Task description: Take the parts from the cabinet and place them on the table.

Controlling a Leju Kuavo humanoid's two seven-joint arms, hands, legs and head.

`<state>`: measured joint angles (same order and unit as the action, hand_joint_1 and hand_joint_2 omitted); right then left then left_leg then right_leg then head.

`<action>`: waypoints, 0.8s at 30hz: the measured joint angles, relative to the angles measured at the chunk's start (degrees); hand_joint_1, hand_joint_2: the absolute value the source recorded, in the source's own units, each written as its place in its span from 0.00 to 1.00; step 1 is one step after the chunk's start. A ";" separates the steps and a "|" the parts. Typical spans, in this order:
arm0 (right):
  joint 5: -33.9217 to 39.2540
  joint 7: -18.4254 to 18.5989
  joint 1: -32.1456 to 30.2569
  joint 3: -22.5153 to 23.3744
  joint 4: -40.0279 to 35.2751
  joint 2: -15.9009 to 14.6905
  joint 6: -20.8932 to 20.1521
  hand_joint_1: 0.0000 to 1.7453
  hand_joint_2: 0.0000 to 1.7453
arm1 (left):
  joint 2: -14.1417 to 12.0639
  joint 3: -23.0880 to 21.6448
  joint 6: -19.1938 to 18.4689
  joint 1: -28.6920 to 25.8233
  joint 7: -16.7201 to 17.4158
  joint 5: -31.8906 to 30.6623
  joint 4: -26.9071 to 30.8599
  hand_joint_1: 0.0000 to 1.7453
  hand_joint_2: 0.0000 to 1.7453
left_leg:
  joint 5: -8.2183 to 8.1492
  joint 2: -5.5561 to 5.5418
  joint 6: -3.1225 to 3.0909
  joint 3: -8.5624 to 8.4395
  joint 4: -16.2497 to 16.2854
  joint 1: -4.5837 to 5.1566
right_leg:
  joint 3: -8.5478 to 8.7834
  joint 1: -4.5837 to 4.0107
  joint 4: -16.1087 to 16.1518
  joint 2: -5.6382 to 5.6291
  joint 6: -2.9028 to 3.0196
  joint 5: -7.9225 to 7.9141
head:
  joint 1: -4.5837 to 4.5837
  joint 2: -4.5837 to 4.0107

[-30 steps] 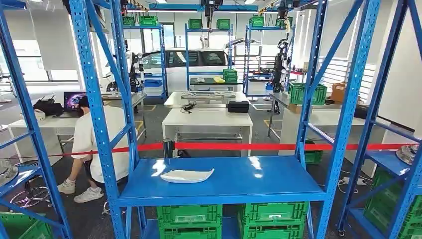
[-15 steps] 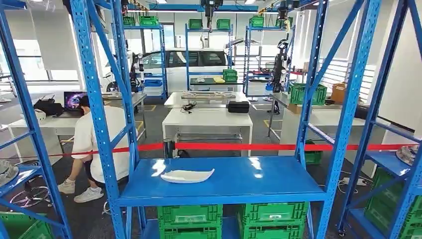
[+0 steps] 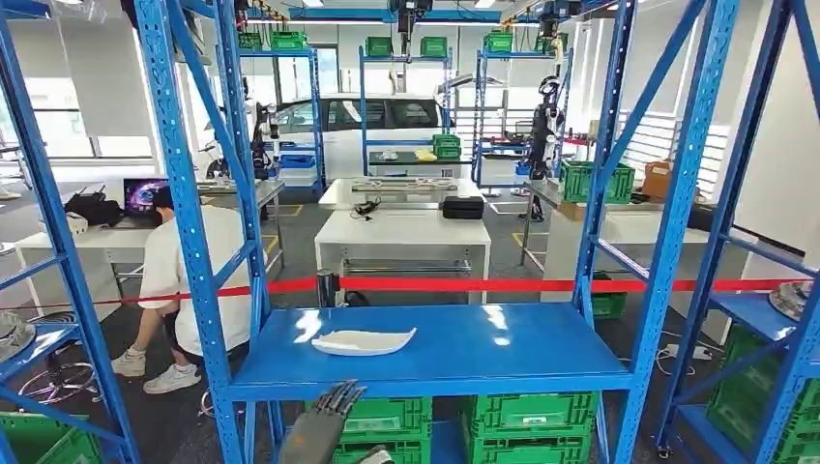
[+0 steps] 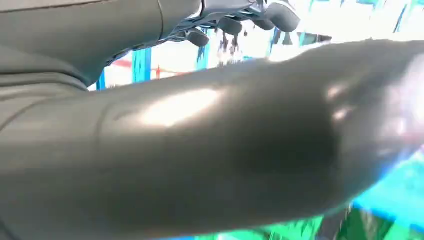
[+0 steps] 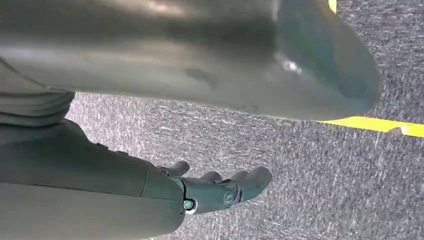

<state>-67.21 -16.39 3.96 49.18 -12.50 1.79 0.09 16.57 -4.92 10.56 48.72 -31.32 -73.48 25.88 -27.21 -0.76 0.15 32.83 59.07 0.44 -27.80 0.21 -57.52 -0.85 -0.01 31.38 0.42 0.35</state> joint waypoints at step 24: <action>-1.60 0.96 0.01 0.94 0.50 0.83 -1.03 0.00 0.00 | -7.76 -11.65 -1.79 6.11 21.11 -0.42 -1.45 0.00 0.00 | -3.11 -0.21 -0.21 -3.85 -0.78 -0.71 | -8.76 0.90 -2.56 0.66 -2.34 -4.98 | 0.17 -0.13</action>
<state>-68.81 -15.43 3.97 50.12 -12.00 2.62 -0.94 8.81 -16.57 8.76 54.83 -10.20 -73.90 24.43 -30.32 -0.97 -0.06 28.99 58.30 -0.27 -36.56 1.11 -60.08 -0.19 -2.35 26.41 0.59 0.22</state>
